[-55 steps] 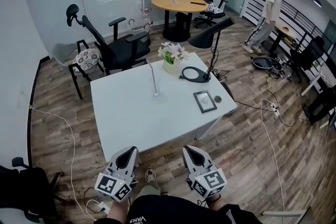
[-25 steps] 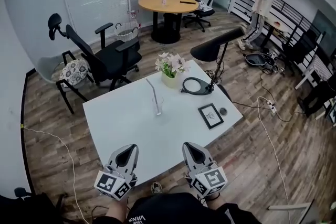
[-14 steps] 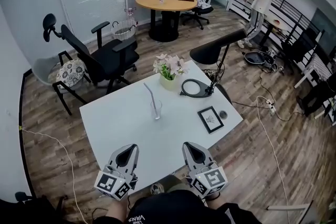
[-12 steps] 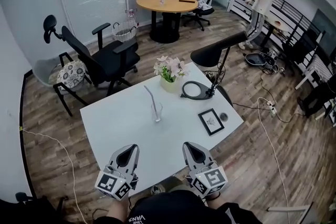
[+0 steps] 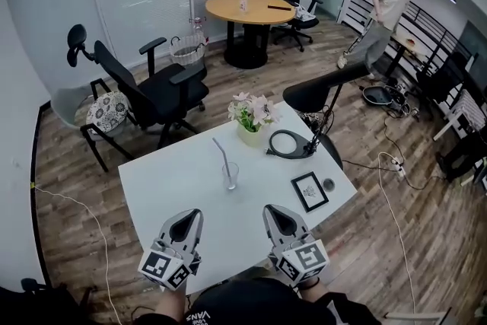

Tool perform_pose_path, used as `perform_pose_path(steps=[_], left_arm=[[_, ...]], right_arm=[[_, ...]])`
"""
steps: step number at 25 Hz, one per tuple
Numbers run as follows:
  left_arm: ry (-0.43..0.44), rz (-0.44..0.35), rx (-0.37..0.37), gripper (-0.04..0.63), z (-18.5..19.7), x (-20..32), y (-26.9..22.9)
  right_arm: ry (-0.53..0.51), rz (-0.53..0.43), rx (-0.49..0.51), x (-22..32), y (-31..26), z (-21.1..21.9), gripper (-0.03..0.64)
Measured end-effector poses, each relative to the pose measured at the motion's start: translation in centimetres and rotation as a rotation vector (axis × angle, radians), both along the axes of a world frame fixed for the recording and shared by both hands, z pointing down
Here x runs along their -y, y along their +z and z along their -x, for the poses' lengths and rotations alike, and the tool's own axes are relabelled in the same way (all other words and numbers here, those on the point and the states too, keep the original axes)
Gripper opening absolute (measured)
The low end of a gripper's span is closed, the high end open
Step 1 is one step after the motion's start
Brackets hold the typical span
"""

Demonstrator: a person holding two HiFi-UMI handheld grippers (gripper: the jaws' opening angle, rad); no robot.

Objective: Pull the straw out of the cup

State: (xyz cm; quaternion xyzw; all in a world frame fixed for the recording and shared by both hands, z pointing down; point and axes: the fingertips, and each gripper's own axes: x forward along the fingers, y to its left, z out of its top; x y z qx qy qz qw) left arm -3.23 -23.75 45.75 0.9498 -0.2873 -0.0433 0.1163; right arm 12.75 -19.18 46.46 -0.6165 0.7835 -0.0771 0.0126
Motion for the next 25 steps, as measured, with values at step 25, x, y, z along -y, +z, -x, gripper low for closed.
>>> perform_pose_path(steps=[25], left_arm=[[-0.099,0.020,0.018,0.011,-1.2,6.1,1.0]], right_arm=[[-0.117,0.016,0.007,8.5,1.0,-1.0,0.017]])
